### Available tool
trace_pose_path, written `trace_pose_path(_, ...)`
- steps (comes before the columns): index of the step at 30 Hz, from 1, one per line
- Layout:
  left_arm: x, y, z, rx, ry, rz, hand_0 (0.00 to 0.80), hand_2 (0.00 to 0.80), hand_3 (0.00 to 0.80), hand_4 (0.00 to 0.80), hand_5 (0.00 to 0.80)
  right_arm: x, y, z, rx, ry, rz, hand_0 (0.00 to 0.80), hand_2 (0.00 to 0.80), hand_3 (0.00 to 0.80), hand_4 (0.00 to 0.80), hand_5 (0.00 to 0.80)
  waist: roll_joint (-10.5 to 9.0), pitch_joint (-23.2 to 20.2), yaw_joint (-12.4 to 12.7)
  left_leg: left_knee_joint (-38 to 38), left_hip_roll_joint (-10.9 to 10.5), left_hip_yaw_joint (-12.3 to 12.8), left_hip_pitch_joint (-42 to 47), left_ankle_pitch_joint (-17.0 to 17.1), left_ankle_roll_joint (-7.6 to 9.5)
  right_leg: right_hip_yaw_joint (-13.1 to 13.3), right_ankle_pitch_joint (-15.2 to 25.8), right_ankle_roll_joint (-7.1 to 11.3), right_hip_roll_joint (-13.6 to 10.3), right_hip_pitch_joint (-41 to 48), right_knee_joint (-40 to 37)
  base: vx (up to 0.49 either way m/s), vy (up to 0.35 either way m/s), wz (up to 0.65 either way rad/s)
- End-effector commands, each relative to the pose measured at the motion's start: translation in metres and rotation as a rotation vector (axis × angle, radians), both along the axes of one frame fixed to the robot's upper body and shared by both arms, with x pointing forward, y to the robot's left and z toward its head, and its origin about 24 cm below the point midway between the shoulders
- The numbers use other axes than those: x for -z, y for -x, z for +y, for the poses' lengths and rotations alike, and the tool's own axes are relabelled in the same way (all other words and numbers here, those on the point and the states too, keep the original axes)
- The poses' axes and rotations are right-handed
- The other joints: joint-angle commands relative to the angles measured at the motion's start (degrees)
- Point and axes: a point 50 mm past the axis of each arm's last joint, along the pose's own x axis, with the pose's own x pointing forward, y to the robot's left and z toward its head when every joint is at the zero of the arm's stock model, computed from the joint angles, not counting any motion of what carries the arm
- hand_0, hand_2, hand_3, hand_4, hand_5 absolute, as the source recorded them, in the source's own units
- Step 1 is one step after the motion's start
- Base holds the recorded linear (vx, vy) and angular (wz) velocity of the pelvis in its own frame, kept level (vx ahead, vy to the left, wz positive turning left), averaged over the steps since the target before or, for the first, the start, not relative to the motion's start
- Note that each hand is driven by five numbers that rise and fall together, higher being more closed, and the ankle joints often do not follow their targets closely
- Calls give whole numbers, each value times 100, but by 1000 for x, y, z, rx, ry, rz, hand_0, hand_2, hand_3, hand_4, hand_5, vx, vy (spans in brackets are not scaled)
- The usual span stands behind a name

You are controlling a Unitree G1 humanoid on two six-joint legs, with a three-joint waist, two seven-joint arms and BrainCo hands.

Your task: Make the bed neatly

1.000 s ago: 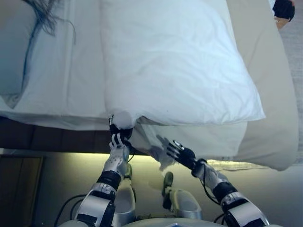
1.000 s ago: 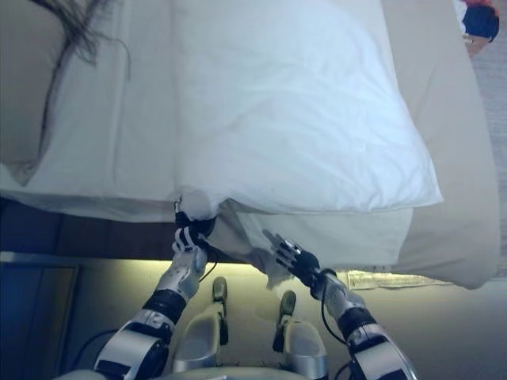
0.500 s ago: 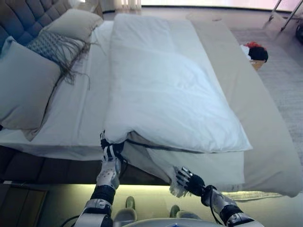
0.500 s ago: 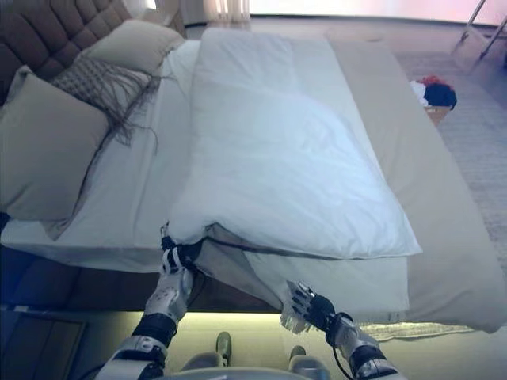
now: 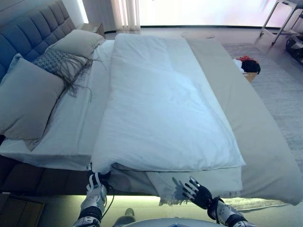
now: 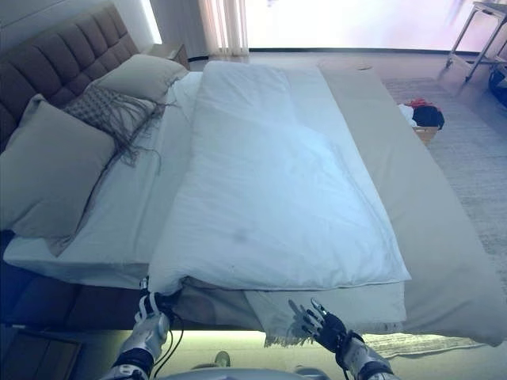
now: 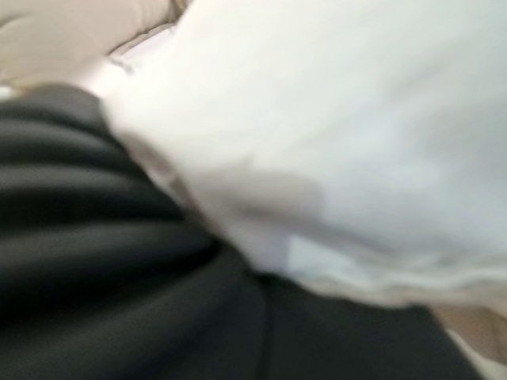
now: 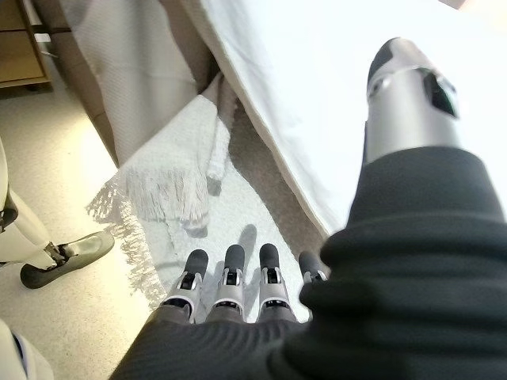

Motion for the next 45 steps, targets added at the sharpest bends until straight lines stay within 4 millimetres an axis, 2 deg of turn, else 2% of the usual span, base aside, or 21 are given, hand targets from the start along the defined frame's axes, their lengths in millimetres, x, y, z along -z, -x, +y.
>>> trace_pose_path(1,-29,35,112,-386,-250,-74,800,800,800,800,800,1,7,-18,36,32,14,0,0,0,0,0,76,-316,641,98,-289,-90,127,-261,163,-129,27,161,-594,-96,383,31,103,-4)
trace_pose_path(6,-19,59,118,-461,-223,-5,800,800,800,800,800,-1,7,-28,27,61,9,0,0,0,0,0,50,-250,703,194,-285,-129,112,-309,161,-186,-51,149,-626,-99,473,21,126,-2)
trace_pose_path(11,-13,64,115,-476,-206,53,800,800,800,800,800,-4,7,-39,19,99,6,0,0,0,0,0,16,-137,725,344,-282,-170,27,-384,156,-213,-116,145,-664,-161,576,-14,127,-1)
trace_pose_path(17,-13,75,122,-494,-217,89,800,800,800,800,800,-5,16,-52,11,109,25,0,0,0,0,0,-51,-73,793,369,-261,-150,83,-465,162,-239,-37,230,-720,-97,451,12,91,0)
trace_pose_path(22,-10,82,124,-502,-194,136,800,800,800,800,800,-7,14,-58,-6,137,17,0,0,0,0,0,-11,40,807,509,-276,-178,11,-517,162,-248,-68,242,-782,-155,545,-19,128,-6)
trace_pose_path(27,-9,76,123,-565,-139,118,800,800,800,800,800,-14,-1,-62,-1,161,-35,0,0,0,0,0,-79,357,902,850,-279,-235,-412,-570,171,-210,-54,238,-848,-468,687,-157,83,-5)
trace_pose_path(33,-34,58,153,-602,-184,104,800,800,800,800,800,-18,-23,-45,1,118,-132,0,0,0,0,0,-469,897,1017,1179,-194,-215,-921,-657,195,-117,59,259,-783,-817,723,-198,-67,8)
trace_pose_path(36,-40,54,160,-624,-191,99,800,800,800,800,800,-21,-33,-37,6,99,-169,0,0,0,0,0,-620,1130,1090,1324,-169,-278,-1125,-694,208,-129,108,285,-765,-932,753,-149,-61,13)
trace_pose_path(45,-69,-2,158,-599,-201,-14,800,800,800,800,800,-47,-87,-12,-86,72,-319,0,0,0,0,0,-953,1788,1118,2031,-92,-505,-1828,-822,205,-139,103,327,-797,-1587,1382,-164,-25,34)
